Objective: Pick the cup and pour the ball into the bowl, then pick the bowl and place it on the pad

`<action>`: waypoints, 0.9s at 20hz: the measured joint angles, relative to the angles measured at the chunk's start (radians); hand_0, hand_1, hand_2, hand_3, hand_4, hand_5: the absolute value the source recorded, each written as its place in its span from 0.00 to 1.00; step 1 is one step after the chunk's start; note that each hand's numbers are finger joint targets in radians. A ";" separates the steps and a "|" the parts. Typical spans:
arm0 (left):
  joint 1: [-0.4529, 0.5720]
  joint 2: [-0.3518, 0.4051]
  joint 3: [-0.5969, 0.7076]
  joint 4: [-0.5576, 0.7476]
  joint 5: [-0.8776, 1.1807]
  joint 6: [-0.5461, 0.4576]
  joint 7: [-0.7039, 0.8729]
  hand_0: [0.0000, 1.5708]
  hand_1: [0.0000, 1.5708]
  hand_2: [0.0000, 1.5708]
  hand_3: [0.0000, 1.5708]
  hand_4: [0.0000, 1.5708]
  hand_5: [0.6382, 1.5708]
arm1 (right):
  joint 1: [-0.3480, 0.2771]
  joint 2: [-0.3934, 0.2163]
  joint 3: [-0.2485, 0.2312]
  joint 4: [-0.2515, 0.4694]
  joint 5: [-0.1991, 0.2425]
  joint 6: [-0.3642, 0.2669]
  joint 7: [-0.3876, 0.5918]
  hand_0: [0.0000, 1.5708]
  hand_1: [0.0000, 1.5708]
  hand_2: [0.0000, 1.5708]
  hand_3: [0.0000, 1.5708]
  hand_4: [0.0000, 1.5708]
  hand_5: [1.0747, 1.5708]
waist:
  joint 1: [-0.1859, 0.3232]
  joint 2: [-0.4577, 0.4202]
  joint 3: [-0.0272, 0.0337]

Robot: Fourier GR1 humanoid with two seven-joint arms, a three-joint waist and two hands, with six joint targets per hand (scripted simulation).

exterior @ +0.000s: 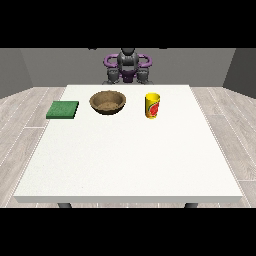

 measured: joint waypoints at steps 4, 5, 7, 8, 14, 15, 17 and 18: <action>0.029 -0.020 -0.018 -0.059 0.070 0.023 0.106 0.00 0.00 0.00 0.00 0.00 0.96 | 0.000 0.021 0.178 -0.026 0.017 -0.196 0.116 0.00 0.00 0.00 0.00 0.37 1.00 | 0.019 -0.055 0.0006; 0.034 -0.020 -0.021 -0.076 0.077 0.021 0.116 0.00 0.00 0.00 0.00 0.00 0.96 | -0.021 0.024 0.213 -0.034 0.029 -0.237 0.155 0.00 0.00 0.00 0.00 0.33 1.00 | 0.017 -0.050 0.0007; 0.029 -0.025 -0.046 -0.101 0.076 0.030 0.129 0.00 0.00 0.00 0.00 0.00 0.95 | -0.072 0.028 0.268 -0.043 0.062 -0.298 0.203 0.00 0.00 0.00 0.00 0.23 1.00 | 0.009 -0.021 0.0009; 0.017 -0.022 -0.045 -0.103 0.069 0.030 0.121 0.00 0.00 0.00 0.00 0.00 0.94 | -0.106 0.030 0.278 -0.050 0.079 -0.306 0.224 0.00 0.00 0.00 0.00 0.19 1.00 | -0.002 0.007 0.0010; -0.155 0.019 0.024 -0.052 0.045 0.013 -0.001 0.00 0.00 0.00 0.00 0.00 0.93 | -0.298 0.013 0.225 -0.035 0.119 -0.270 0.189 0.00 0.00 0.00 0.00 0.00 1.00 | -0.059 0.278 0.0012; -0.188 0.034 0.044 -0.039 0.044 0.008 -0.023 0.00 0.00 0.00 0.00 0.00 0.93 | -0.312 0.008 0.216 -0.032 0.119 -0.262 0.162 0.00 0.00 0.00 0.00 0.00 1.00 | -0.067 0.330 0.0014; -0.249 0.060 0.082 -0.007 0.041 0.002 -0.067 0.00 0.00 0.00 0.00 0.00 0.91 | -0.329 0.001 0.198 -0.036 0.109 -0.240 0.117 0.00 0.00 0.00 0.00 0.00 0.99 | -0.092 0.413 0.0017; -0.266 0.077 0.098 0.010 0.036 -0.007 -0.097 0.00 0.00 0.00 0.00 0.00 0.89 | -0.337 -0.005 0.187 -0.037 0.106 -0.230 0.101 0.00 0.00 0.00 0.00 0.00 1.00 | -0.099 0.447 0.0017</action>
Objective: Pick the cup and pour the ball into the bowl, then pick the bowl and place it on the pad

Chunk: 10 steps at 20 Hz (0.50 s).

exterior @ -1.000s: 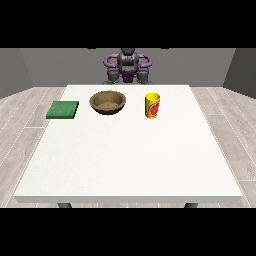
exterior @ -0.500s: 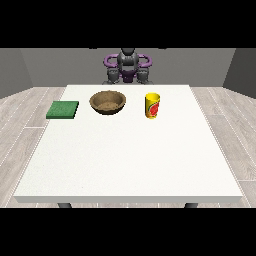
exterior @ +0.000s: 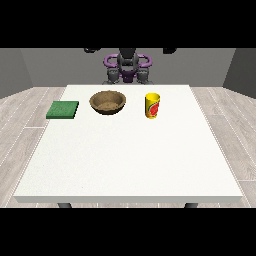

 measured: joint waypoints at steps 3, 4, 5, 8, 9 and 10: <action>-0.066 0.036 0.034 0.061 -0.035 0.004 -0.067 0.00 0.00 0.00 0.00 0.00 0.87 | -0.020 -0.005 -0.023 -0.009 -0.021 0.034 -0.044 0.00 0.00 0.00 0.00 0.00 0.99 | -0.035 0.087 0.0003; -0.071 0.042 0.042 0.088 -0.045 0.001 -0.099 0.00 0.00 0.00 0.00 0.00 0.86 | -0.027 -0.016 -0.037 -0.020 -0.035 0.053 -0.042 0.00 0.00 0.00 0.00 0.00 0.99 | -0.046 0.102 0.0002; -0.083 0.048 0.048 0.119 -0.056 0.001 -0.131 0.00 0.00 0.00 0.00 0.00 0.85 | -0.043 -0.017 -0.047 -0.027 -0.041 0.062 -0.038 0.00 0.00 0.00 0.00 0.00 0.99 | -0.055 0.119 0.0002; -0.073 0.066 0.084 0.216 -0.068 -0.015 -0.229 0.00 0.00 0.00 0.00 0.00 0.84 | -0.035 -0.037 -0.067 -0.075 -0.067 0.102 -0.032 0.00 0.00 0.00 0.00 0.00 1.00 | -0.084 0.142 0.0000; -0.062 0.061 0.086 0.241 -0.076 -0.015 -0.269 0.00 0.00 0.00 0.00 0.00 0.83 | -0.041 -0.048 -0.085 -0.087 -0.078 0.116 -0.034 0.00 0.00 0.00 0.00 0.00 1.00 | -0.088 0.156 -0.0002; -0.054 0.062 0.097 0.276 -0.075 -0.022 -0.311 0.00 0.00 0.00 0.00 0.00 0.83 | -0.040 -0.050 -0.090 -0.101 -0.081 0.120 -0.034 0.00 0.00 0.00 0.00 0.00 0.99 | -0.094 0.170 -0.0002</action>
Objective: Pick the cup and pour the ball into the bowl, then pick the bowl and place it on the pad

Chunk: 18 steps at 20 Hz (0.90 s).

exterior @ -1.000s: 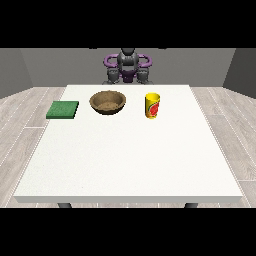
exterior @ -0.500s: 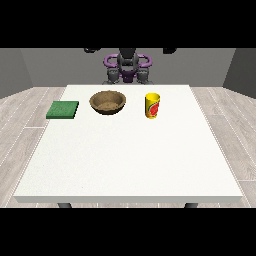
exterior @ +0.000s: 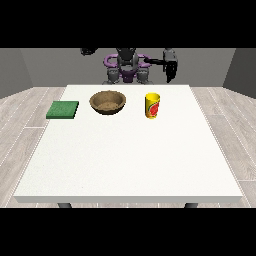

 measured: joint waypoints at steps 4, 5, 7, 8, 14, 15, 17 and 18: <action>0.047 -0.012 0.009 0.123 -0.013 -0.028 -0.145 0.00 0.00 0.00 0.00 0.00 0.82 | 0.014 -0.025 -0.046 -0.033 -0.018 0.027 0.011 0.00 0.00 0.00 0.00 0.00 0.99 | 0.002 0.012 -0.0001; 0.046 -0.015 0.006 0.158 -0.017 -0.037 -0.173 0.00 0.00 0.00 0.00 0.00 0.82 | 0.007 -0.022 -0.053 -0.033 -0.012 0.023 0.017 0.00 0.00 0.00 0.00 0.00 0.99 | 0.011 0.010 -0.0001; 0.038 -0.010 0.012 0.229 -0.020 -0.051 -0.226 0.00 0.00 0.00 0.00 0.00 0.83 | 0.036 -0.018 -0.056 -0.035 -0.007 0.030 -0.004 0.00 0.00 0.00 0.00 0.00 1.00 | 0.016 0.006 -0.0003; 0.025 0.002 0.025 0.269 -0.016 -0.060 -0.250 0.00 0.00 0.00 0.00 0.00 0.83 | 0.038 -0.019 -0.061 -0.043 -0.005 0.033 0.001 0.00 0.00 0.00 0.00 0.00 1.00 | 0.014 0.006 -0.0001; -0.010 -0.012 0.035 0.443 -0.033 -0.046 -0.357 0.00 0.00 0.00 0.00 0.00 0.86 | 0.081 -0.051 -0.134 -0.078 -0.070 0.104 0.002 0.00 0.00 0.00 0.00 0.00 0.99 | -0.008 0.000 0.0000; -0.014 -0.011 0.034 0.470 -0.033 -0.052 -0.363 0.00 0.00 0.00 0.00 0.00 0.85 | 0.087 -0.055 -0.148 -0.078 -0.078 0.109 0.011 0.00 0.00 0.00 0.00 0.00 0.99 | -0.002 -0.012 0.0000; -0.022 -0.005 0.041 0.518 -0.035 -0.060 -0.405 0.00 0.00 0.00 0.00 0.00 0.85 | 0.103 -0.068 -0.179 -0.086 -0.104 0.136 -0.003 0.00 0.00 0.00 0.00 0.00 0.99 | -0.009 -0.003 -0.0001; -0.033 0.004 0.049 0.545 -0.030 -0.066 -0.419 0.00 0.00 0.00 0.00 0.00 0.84 | 0.103 -0.077 -0.196 -0.092 -0.120 0.150 -0.003 0.00 0.00 0.00 0.00 0.00 0.99 | -0.012 0.002 0.0001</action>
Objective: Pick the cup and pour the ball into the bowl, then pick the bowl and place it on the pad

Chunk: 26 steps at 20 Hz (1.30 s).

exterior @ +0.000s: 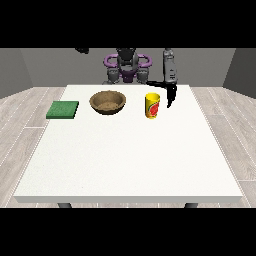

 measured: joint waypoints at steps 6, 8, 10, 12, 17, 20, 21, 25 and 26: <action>-0.065 0.006 0.030 0.145 -0.001 0.022 -0.101 0.00 0.00 0.00 0.00 0.00 0.85 | 0.017 -0.031 -0.055 -0.049 -0.045 0.048 0.003 0.00 0.00 0.00 0.00 0.00 0.99 | -0.038 0.033 -0.0002; -0.082 0.009 0.039 0.191 -0.001 0.033 -0.126 0.00 0.00 0.00 0.00 0.00 0.85 | 0.017 -0.046 -0.075 -0.078 -0.064 0.059 0.025 0.00 0.00 0.00 0.00 0.00 0.99 | -0.053 0.036 -0.0003; -0.097 0.035 0.060 0.231 0.008 0.022 -0.155 0.00 0.00 0.00 0.00 0.00 0.84 | 0.032 -0.059 -0.095 -0.110 -0.088 0.082 0.021 0.00 0.00 0.00 0.00 0.00 0.99 | -0.075 0.055 -0.0003; -0.112 0.042 0.070 0.274 0.007 0.027 -0.193 0.00 0.00 0.00 0.00 0.00 0.86 | 0.031 -0.073 -0.111 -0.146 -0.107 0.091 0.041 0.00 0.00 0.00 0.00 0.00 0.99 | -0.091 0.074 -0.0004; -0.108 0.061 0.063 0.312 -0.053 0.136 -0.291 0.84 0.84 1.00 1.00 0.65 0.91 | 0.040 -0.093 -0.144 -0.181 -0.143 0.119 0.041 0.00 0.00 0.00 0.00 0.00 0.98 | -0.114 0.102 -0.0003; -0.101 0.077 0.058 0.332 -0.089 0.204 -0.339 0.84 0.84 1.00 1.00 0.68 0.91 | 0.044 -0.109 -0.177 -0.197 -0.175 0.132 0.051 0.00 0.00 0.00 0.00 0.05 0.98 | -0.127 0.112 0.0010; -0.101 0.080 0.060 0.338 -0.096 0.222 -0.352 0.84 0.84 1.00 1.00 0.68 0.91 | 0.052 -0.113 -0.186 -0.205 -0.186 0.139 0.052 0.00 0.00 0.00 0.00 0.06 0.98 | -0.132 0.112 0.0021; -0.117 0.062 0.027 0.353 -0.143 0.298 -0.322 0.85 0.85 1.00 1.00 0.70 0.92 | 0.063 -0.139 -0.246 -0.160 -0.245 0.169 0.063 0.00 0.00 0.00 0.00 0.07 0.98 | -0.120 0.058 0.0027; -0.115 0.057 0.011 0.351 -0.162 0.319 -0.303 0.85 0.85 1.00 1.00 0.70 0.92 | 0.076 -0.140 -0.255 -0.141 -0.256 0.179 0.061 0.00 0.00 0.00 0.00 0.10 0.97 | -0.115 0.031 0.0024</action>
